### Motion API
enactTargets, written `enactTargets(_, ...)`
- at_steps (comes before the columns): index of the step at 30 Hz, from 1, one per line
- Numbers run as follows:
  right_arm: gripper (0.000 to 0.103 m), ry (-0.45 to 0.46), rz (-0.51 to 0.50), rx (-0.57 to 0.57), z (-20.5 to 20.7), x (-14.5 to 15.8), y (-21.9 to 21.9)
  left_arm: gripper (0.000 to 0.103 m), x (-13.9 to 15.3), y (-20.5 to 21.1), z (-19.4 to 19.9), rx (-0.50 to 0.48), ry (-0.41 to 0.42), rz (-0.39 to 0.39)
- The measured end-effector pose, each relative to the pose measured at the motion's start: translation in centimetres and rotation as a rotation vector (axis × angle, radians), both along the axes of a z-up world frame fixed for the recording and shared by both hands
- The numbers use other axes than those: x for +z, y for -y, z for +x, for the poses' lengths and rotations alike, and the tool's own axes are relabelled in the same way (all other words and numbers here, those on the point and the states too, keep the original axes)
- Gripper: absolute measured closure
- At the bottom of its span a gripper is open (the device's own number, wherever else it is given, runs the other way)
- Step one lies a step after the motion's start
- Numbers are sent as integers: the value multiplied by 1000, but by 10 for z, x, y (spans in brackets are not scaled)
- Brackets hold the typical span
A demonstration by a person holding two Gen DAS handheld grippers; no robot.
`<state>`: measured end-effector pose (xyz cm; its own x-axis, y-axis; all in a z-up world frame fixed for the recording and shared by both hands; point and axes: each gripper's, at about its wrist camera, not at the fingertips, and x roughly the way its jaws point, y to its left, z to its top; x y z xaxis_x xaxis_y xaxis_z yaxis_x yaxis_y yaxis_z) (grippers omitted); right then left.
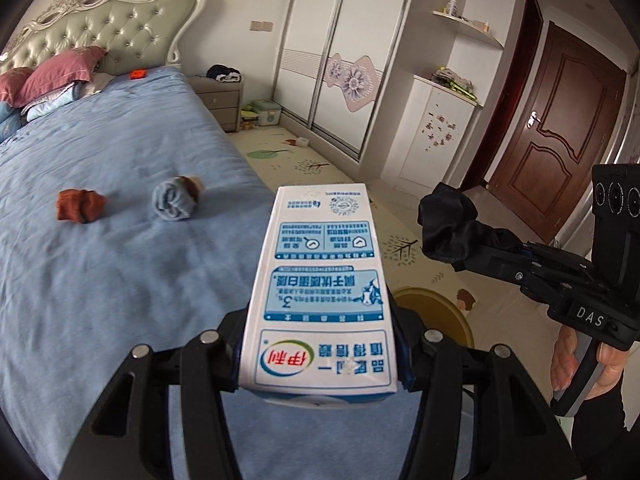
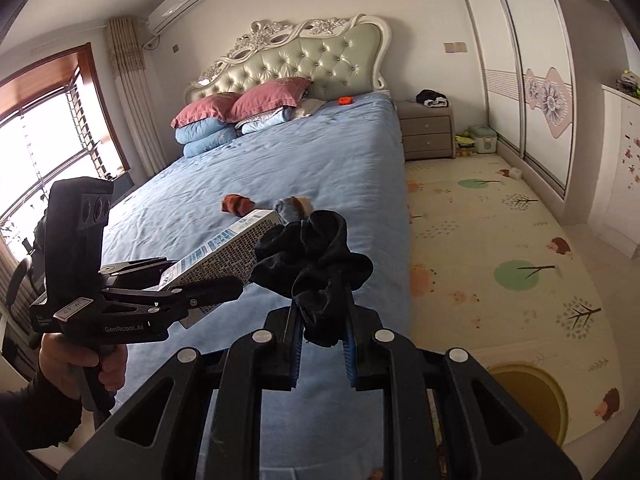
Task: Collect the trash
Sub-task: 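Carry carton and scrunchie to the bucket and open both grippers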
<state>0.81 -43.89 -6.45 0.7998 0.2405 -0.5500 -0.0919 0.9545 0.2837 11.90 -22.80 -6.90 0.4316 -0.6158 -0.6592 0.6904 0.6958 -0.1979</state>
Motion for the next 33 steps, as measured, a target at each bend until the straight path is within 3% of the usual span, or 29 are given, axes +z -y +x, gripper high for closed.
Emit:
enactTargets(14, 85, -118, 36, -337, -101, -61, 137, 49, -61, 172, -47, -280, -113, 99)
enactTargets(18, 86, -145, 59, -401, -119, -80, 164, 49, -86, 206, -50, -330, -190, 141)
enactTargets(24, 86, -194, 106, -442, -128, -112, 188, 49, -108, 247, -50, -373, -255, 185)
enactTargets(33, 85, -265, 110, -453, -120, -146, 210, 49, -134, 281, -47, -403, -269, 260)
